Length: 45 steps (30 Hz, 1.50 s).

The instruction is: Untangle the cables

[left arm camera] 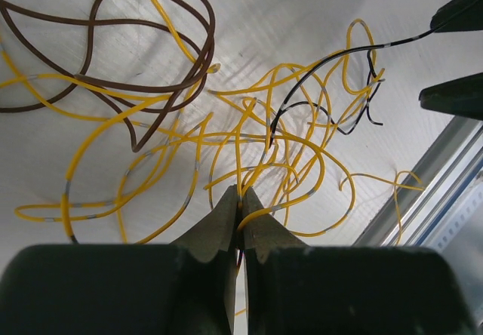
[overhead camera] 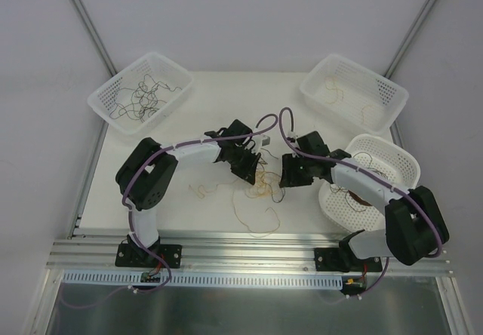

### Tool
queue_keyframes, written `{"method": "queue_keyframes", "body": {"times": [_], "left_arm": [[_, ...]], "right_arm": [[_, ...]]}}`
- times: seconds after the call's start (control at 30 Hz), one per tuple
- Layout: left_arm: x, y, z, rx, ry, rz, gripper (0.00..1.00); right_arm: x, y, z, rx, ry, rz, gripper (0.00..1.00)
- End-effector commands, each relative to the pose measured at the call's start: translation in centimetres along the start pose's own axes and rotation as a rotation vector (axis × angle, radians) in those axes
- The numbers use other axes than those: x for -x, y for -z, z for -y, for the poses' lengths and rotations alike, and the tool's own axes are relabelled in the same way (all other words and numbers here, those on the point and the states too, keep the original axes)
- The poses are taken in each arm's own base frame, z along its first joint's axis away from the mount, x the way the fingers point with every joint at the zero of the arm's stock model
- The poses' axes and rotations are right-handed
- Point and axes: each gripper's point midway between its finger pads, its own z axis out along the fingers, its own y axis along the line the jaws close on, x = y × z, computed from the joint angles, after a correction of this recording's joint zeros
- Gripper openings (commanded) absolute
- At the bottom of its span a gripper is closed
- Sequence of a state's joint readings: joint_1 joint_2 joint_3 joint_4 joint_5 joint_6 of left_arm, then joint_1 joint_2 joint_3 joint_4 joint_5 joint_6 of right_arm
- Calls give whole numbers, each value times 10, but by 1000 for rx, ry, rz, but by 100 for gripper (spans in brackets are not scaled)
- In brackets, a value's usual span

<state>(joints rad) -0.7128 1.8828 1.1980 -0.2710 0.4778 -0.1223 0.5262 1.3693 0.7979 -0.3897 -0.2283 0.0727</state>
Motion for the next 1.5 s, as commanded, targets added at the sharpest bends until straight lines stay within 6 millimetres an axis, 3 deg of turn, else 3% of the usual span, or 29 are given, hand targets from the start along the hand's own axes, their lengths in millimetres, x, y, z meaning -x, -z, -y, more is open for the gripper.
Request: {"method": "queue_keyframes", "body": {"times": [0.0,0.13,0.3,0.57,0.7,0.8,0.93,0.97,1.07,1.2,1.23,1.3,1.33,1.47], "left_arm": [[6,12,6,8,-9,38,0],[9,15,8,9,8,50,0],[12,16,10,5,31,62,0],[12,19,8,21,34,71,0],[10,22,4,39,40,79,0],[6,25,-6,78,57,83,0],[-7,36,-31,150,130,93,0],[-8,42,-36,166,146,106,0],[-22,57,-64,247,222,128,0],[-48,79,-101,345,366,150,0],[-52,89,-115,394,400,166,0],[-61,104,-127,454,438,172,0],[-63,110,-133,481,452,176,0],[-74,145,-163,616,535,198,0]], "right_arm": [[40,16,-6,-25,-61,170,45],[57,18,-10,-23,-160,244,46],[69,6,-13,-6,-248,279,46],[78,-13,-13,-1,-304,283,35],[78,-18,-10,-14,-306,279,24],[85,-9,-5,-36,-285,297,1],[119,28,0,-41,-260,382,1],[139,50,-4,-29,-246,441,0],[166,95,5,-52,-214,523,1],[215,180,4,-32,-170,701,1],[225,200,14,-48,-184,748,1],[234,229,16,-21,-192,808,1],[245,254,24,-21,-211,870,1],[258,292,26,65,-237,946,1]]}}
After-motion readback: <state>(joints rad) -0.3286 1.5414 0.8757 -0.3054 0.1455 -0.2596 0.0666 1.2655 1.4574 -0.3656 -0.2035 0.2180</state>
